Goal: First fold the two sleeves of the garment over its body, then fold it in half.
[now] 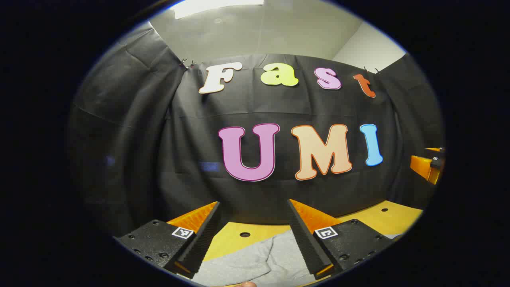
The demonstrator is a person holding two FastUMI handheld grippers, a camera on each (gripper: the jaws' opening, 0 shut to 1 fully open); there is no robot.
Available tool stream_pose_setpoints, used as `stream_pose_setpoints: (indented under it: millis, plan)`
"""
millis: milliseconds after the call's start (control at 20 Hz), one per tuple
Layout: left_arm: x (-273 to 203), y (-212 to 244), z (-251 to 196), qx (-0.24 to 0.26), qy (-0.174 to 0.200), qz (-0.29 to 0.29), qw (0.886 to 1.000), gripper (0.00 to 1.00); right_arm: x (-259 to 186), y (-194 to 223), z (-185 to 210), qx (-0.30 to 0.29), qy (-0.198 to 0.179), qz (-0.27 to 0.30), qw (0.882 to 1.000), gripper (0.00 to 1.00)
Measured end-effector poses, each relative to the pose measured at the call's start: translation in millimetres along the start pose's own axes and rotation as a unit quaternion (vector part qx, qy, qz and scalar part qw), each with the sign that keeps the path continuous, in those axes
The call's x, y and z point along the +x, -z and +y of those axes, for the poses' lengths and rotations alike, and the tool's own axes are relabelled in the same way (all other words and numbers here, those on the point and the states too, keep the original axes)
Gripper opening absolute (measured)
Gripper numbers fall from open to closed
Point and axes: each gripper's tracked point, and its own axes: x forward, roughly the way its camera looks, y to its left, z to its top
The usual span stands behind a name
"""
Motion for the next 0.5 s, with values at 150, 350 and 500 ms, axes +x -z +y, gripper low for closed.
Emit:
stream_pose_setpoints:
  millis: [150,350,500]
  plan:
    - [-1.5,4.4,-0.2,-0.004,-0.001,0.006,1.000,0.94,-2.1,0.0,0.0,0.001,0.000,0.000,1.000,0.99]
    - [-0.3,5.9,0.1,-0.003,-0.001,0.007,1.000,0.94,-4.4,0.3,-0.7,-0.002,0.000,-0.002,1.000,0.99]
    - [2.1,7.3,-2.4,-0.004,0.001,0.007,1.000,0.94,-4.3,-0.2,0.1,-0.002,-0.001,-0.002,1.000,0.99]
